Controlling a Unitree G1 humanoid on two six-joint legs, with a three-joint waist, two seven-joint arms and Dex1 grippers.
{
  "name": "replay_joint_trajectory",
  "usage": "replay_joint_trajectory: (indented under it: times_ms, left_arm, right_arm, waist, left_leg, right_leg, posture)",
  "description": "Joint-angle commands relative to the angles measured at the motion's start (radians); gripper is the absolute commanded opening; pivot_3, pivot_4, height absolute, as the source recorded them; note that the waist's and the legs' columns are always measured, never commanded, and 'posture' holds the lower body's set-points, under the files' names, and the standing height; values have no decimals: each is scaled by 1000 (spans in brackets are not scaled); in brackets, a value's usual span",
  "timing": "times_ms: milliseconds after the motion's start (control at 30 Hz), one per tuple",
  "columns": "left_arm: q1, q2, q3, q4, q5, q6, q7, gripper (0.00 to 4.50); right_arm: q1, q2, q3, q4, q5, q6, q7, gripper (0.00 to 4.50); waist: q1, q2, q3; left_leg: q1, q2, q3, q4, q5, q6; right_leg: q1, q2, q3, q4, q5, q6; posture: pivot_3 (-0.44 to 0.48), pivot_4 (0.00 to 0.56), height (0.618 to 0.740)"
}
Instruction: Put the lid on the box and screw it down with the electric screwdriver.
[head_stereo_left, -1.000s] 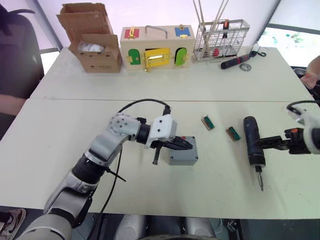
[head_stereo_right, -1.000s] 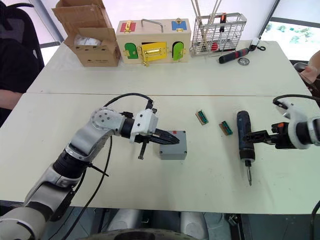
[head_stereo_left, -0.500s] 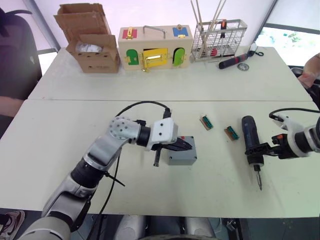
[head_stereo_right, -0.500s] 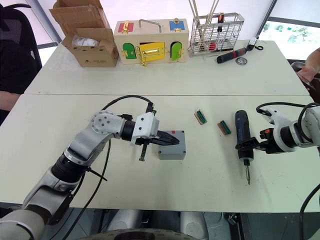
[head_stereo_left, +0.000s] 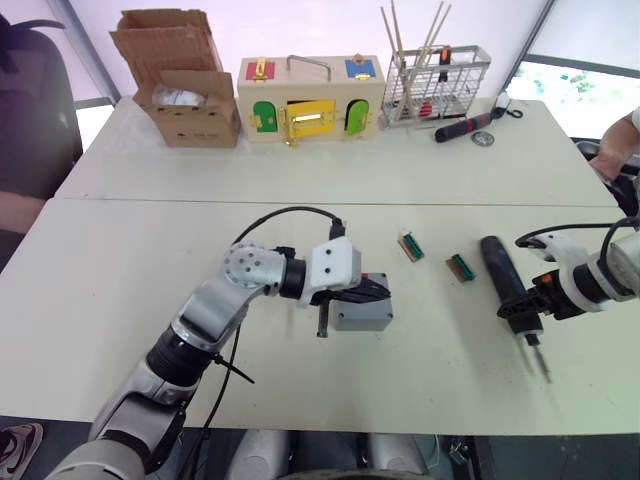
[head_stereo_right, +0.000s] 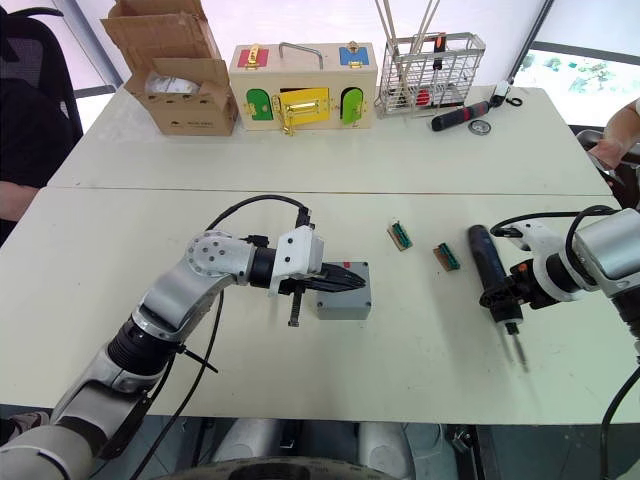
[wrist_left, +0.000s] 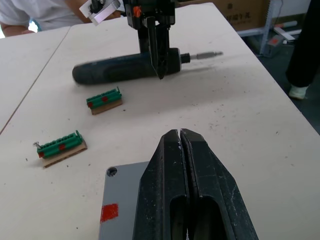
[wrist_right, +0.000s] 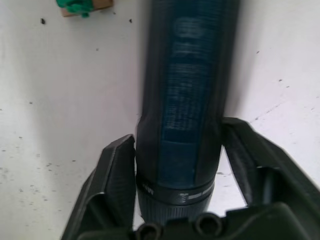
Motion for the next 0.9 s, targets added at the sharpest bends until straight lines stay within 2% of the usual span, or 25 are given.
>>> replay_joint_trajectory:
  times_ms: [33, 233, 333, 467, 600, 700, 767, 800, 900]
  left_arm:
    - [-3, -3, 7, -25, 1, -8, 16, 0]
    - [-16, -5, 8, -3, 2, -22, 17, 0]
    - [-25, 4, 17, 16, -2, -31, 6, 0]
    - [-46, 19, 36, 62, -13, -43, -20, 0]
    - [-75, 33, 54, 123, -23, -65, -57, 0]
    - [-104, 31, 68, 163, -32, -69, -84, 0]
    - [-128, 23, 79, 197, -41, -68, -102, 0]
    - [-142, 20, 83, 213, -46, -64, -112, 0]
    - [-172, 30, 89, 251, -56, -60, -150, 0]
  right_arm:
    - [44, -16, 60, -10, -27, -40, 53, 1905]
    - [86, -27, 48, -10, -72, -94, 94, 1905]
    - [61, 0, -21, 30, -52, -82, 112, 1905]
    - [3, 3, -207, 81, 42, 28, 151, 1905]
    - [29, -10, -516, 104, 137, 177, 116, 1905]
    - [21, 57, -797, 104, 225, 203, 28, 1905]
    - [8, 167, -1018, -2, 316, 203, -75, 1905]
    - [-19, 257, -1131, -91, 346, 203, -145, 1905]
    - [-82, 529, -1327, -358, 466, 203, -374, 1905]
  waist:
    - [1, 0, 0]
    - [6, 0, 0]
    - [4, -1, 0]
    - [2, 3, 1]
    - [4, 13, 3]
    - [9, 13, 3]
    - [5, 13, 3]
    - [4, 13, 3]
    - [-5, 13, 4]
  left_leg:
    - [0, 0, 0, 0, 0, 0]
    - [0, 0, -1, 0, 0, -1]
    - [0, 0, -1, 0, 1, -2]
    - [0, 0, -1, 0, 1, -2]
    - [-4, -1, 1, -1, 1, -2]
    - [-4, -1, 0, -2, 1, -2]
    - [-4, -1, 1, -2, 1, -2]
    - [-4, -1, 1, -1, 1, -2]
    - [-3, -1, 1, -2, 1, -2]
  right_leg:
    - [0, 0, 0, 0, 0, 0]
    - [1, -1, 0, -2, 0, 0]
    - [2, -1, -1, -2, 0, 0]
    - [1, -1, -1, -2, 0, 0]
    - [-4, -1, 1, -1, 0, 0]
    - [-4, -1, 0, -1, 0, 0]
    - [-4, -1, 0, -1, 0, 0]
    - [-4, -1, 0, -1, 0, 0]
    - [-5, 0, 1, 2, 0, 0]
  posture:
    - [0, 150, 740]
    - [0, 150, 740]
    - [0, 150, 740]
    - [0, 150, 740]
    - [0, 150, 740]
    - [0, 150, 740]
    - [0, 150, 740]
    - [0, 150, 740]
    - [0, 150, 740]
